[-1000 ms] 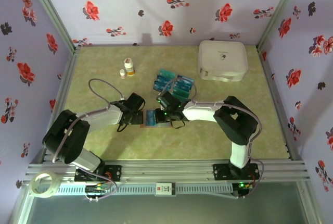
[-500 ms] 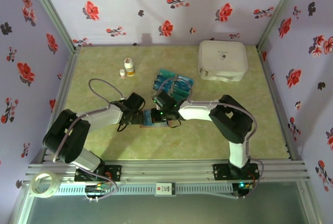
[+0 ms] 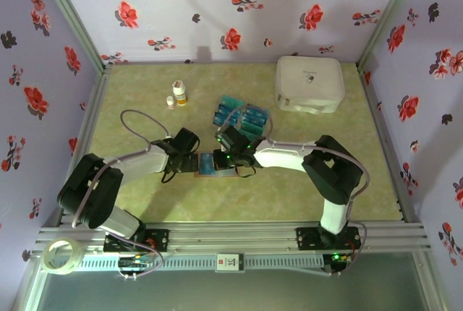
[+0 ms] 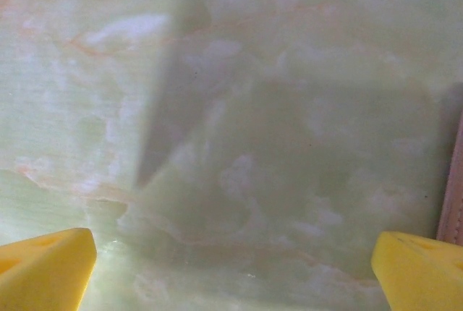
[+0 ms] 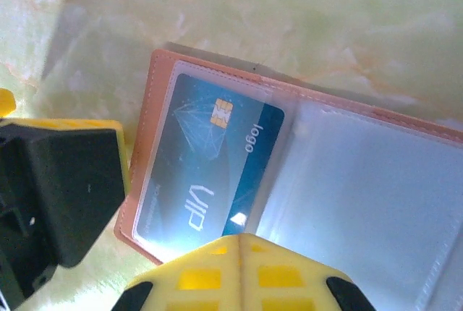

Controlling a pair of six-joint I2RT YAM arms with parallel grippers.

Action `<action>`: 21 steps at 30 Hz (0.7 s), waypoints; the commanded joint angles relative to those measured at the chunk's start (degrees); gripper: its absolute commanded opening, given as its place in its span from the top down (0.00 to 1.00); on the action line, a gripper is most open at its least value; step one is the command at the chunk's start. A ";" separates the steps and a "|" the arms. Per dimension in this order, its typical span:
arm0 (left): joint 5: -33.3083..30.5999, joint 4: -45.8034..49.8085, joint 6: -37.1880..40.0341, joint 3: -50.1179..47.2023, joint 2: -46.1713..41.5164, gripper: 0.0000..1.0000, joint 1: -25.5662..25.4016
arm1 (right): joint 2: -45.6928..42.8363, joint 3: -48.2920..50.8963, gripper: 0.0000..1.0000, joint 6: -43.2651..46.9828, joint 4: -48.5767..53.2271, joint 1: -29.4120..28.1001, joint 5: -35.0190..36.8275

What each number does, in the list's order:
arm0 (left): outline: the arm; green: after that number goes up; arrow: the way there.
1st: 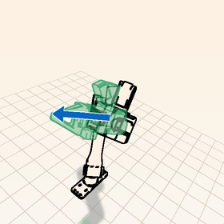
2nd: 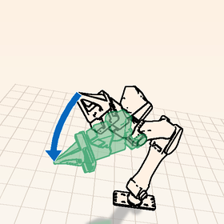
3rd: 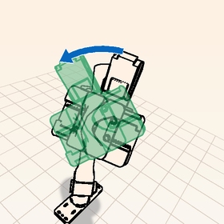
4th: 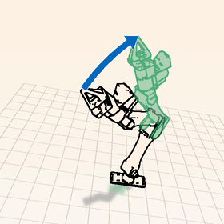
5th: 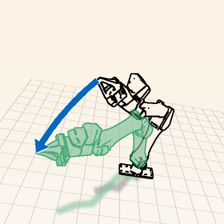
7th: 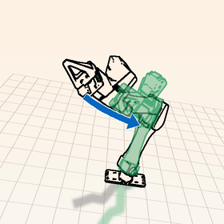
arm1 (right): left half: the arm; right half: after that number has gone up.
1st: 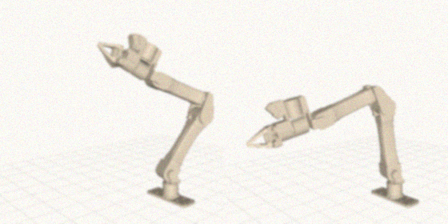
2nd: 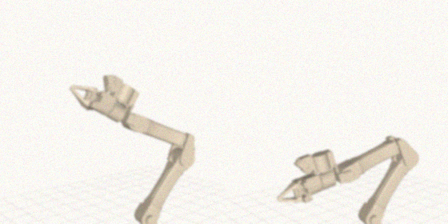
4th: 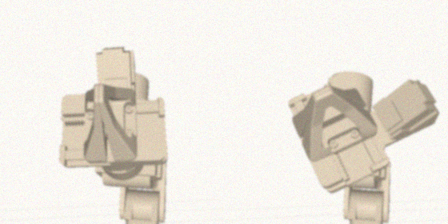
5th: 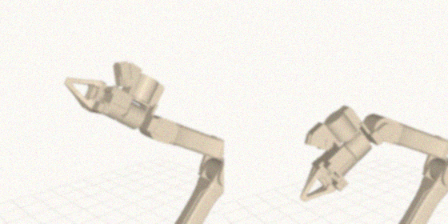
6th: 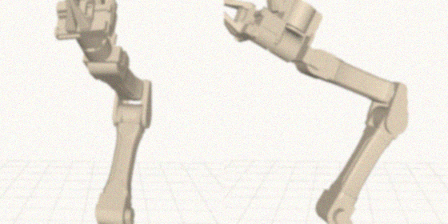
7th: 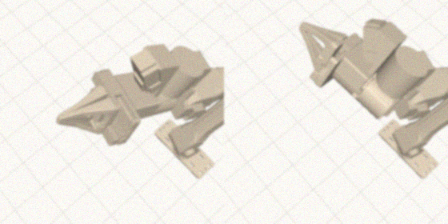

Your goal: Put the credit cards into the card holder

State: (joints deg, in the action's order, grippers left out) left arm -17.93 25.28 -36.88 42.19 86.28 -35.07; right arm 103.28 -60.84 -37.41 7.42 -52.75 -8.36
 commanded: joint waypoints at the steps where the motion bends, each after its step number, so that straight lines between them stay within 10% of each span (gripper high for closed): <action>1: 0.33 -1.65 -0.09 -0.64 -0.47 0.00 1.28 | -1.88 1.32 0.96 0.97 1.37 0.70 1.77; 21: -0.17 -1.71 1.77 0.47 2.11 0.00 2.81 | 5.94 -5.35 0.97 -0.03 -0.82 0.71 -2.10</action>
State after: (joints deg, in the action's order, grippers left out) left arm -16.38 24.27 -36.14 42.26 86.59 -33.30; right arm 108.03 -64.53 -37.45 7.35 -52.34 -9.85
